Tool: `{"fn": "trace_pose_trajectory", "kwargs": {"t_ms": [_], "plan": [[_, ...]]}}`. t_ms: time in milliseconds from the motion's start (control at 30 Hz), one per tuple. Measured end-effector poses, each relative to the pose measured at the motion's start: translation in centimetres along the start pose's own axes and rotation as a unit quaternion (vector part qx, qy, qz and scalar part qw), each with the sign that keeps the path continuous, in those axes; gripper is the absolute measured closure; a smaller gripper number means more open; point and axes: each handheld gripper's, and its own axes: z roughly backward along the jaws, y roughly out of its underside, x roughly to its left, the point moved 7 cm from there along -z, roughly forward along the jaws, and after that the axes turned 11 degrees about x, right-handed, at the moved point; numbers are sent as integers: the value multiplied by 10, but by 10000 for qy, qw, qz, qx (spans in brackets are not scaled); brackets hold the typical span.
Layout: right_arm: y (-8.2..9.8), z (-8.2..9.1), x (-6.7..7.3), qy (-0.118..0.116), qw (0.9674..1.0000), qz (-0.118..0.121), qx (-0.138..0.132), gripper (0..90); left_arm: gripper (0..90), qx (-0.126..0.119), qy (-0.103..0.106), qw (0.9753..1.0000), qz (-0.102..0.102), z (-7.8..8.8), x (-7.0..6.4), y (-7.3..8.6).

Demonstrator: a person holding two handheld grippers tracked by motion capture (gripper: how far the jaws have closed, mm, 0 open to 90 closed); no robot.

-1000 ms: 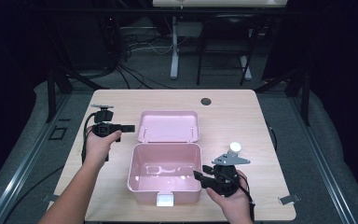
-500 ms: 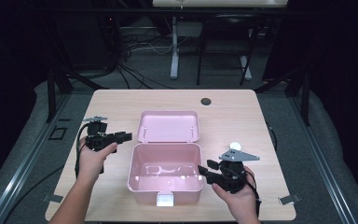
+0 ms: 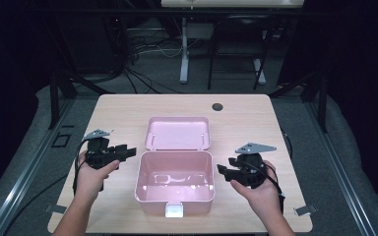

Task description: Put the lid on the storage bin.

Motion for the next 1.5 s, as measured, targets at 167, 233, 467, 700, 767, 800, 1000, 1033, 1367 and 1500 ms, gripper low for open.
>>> {"fn": "trace_pose_trajectory", "kwargs": {"t_ms": [167,233,467,700,767,800,1000,1033,1367,1500], "plan": [[-8,3,-6,143,9994,154,259,477,489,185,-31,9998,-75,-7,2,8],[-12,5,-10,186,9991,174,350,469,483,215,55,9997,-40,-8,2,10],[-23,2,-27,388,9958,234,790,449,483,180,86,9998,-50,-2,1,10],[-27,-9,-44,494,9895,179,1347,438,483,43,86,10000,24,11,2,8],[-27,-11,-48,553,9867,140,1524,436,483,-12,85,10000,44,14,3,7],[-28,-12,-51,597,9854,136,1587,436,483,-22,89,9999,50,14,4,6],[-28,-20,-64,675,9760,46,2068,430,482,28,99,9999,44,13,4,7],[-28,-22,-66,687,9739,28,2161,430,482,20,100,9999,52,12,4,7],[-26,-33,-83,737,9588,-244,2731,407,480,11,137,9999,18,13,2,7],[-26,-34,-90,793,9548,-314,2848,396,480,15,135,9999,49,13,3,8]]}}
